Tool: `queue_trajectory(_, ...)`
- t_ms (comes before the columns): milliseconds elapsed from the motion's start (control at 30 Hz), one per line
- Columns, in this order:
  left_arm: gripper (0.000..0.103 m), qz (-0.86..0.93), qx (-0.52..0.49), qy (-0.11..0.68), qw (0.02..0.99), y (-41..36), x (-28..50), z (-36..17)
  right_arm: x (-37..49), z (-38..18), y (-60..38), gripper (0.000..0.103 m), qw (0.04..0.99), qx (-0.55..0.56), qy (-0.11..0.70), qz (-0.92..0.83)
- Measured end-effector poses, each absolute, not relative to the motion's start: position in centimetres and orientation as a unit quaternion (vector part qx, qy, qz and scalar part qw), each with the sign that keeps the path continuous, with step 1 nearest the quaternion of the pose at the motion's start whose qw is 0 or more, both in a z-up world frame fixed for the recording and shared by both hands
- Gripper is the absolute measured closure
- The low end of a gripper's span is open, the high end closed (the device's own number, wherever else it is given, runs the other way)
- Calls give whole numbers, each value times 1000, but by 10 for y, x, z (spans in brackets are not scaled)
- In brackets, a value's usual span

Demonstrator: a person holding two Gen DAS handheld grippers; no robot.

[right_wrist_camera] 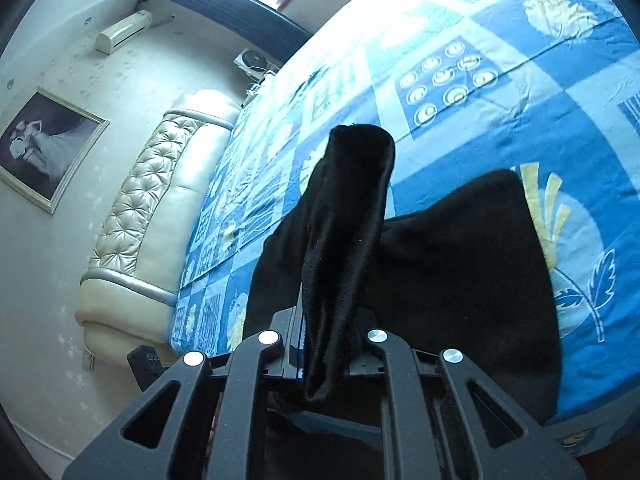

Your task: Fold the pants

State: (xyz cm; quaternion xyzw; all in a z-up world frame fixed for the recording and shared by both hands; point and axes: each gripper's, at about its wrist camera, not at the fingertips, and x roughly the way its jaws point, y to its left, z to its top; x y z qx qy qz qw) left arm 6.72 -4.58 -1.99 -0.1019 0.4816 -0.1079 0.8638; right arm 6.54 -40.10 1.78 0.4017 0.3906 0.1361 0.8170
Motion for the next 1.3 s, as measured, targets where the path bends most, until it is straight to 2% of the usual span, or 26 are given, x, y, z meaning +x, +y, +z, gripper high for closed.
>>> queue_trajectory(333,14,-121,-82,481,864,-63,65,-17,47,7,-427,91,823,404,387,94)
queue_trajectory(700,13,-126,-67,490,860,-78,66,-22,36,-41,-452,91,807,422,409,55)
queue_trajectory(1067,12,-118,-2,493,862,-95,67,-29,32,-68,-464,91,787,463,401,70)
queue_trajectory(1300,8,-122,-26,514,849,-88,74,-39,31,-76,-468,91,787,466,396,77)
